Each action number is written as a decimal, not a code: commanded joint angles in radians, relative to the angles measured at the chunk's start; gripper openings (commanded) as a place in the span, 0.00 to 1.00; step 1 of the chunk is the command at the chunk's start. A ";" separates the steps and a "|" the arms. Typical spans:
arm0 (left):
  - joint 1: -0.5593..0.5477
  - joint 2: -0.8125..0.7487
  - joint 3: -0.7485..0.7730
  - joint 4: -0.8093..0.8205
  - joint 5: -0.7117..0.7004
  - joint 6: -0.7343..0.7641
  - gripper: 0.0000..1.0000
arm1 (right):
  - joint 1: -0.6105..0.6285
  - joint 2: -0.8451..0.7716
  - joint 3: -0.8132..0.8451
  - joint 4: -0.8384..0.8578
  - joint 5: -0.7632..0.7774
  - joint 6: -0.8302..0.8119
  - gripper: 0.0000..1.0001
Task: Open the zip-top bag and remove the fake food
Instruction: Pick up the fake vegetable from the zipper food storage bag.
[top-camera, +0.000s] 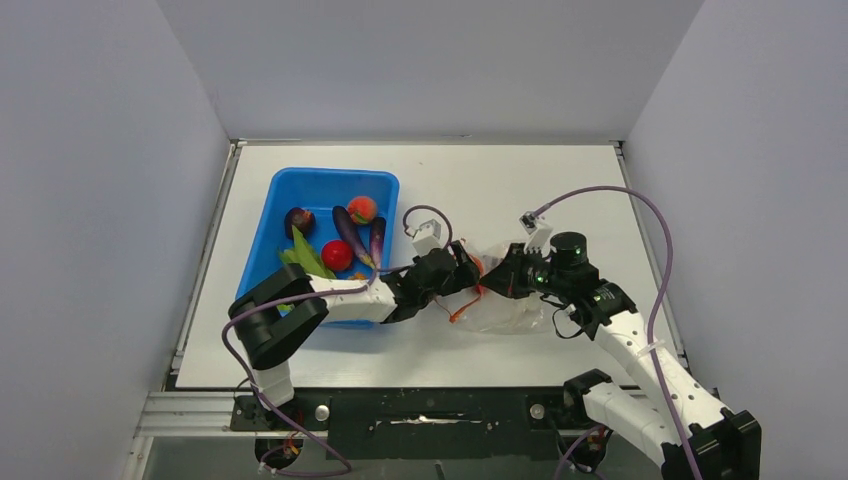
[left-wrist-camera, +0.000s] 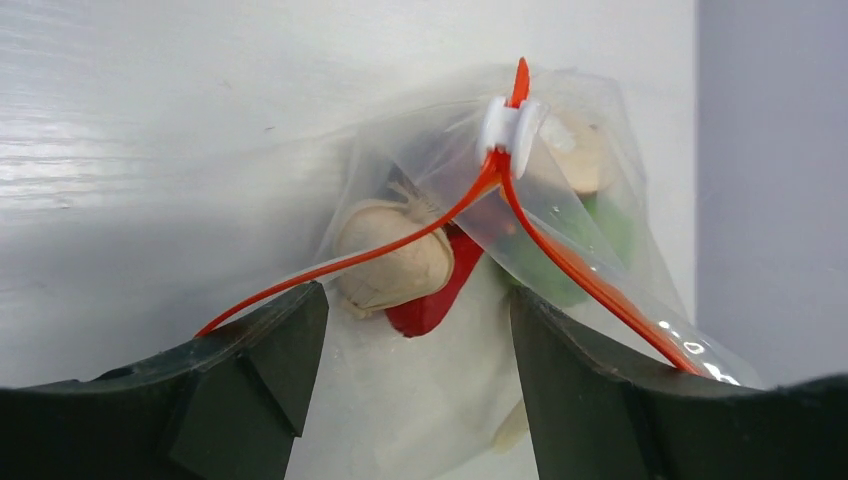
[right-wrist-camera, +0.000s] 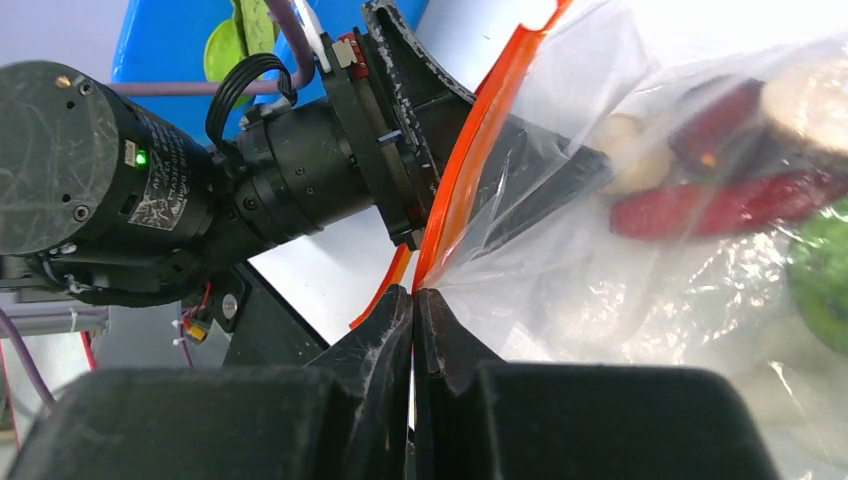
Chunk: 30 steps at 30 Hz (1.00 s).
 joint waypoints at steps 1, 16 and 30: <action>-0.003 -0.044 -0.127 0.389 0.086 -0.086 0.67 | 0.007 -0.014 0.009 0.069 -0.074 0.006 0.02; 0.001 0.045 -0.050 0.231 0.084 -0.165 0.65 | 0.004 -0.044 0.111 -0.051 0.110 -0.111 0.38; 0.006 -0.011 -0.083 0.180 0.029 -0.162 0.65 | -0.340 0.304 0.232 -0.124 0.039 -0.157 0.22</action>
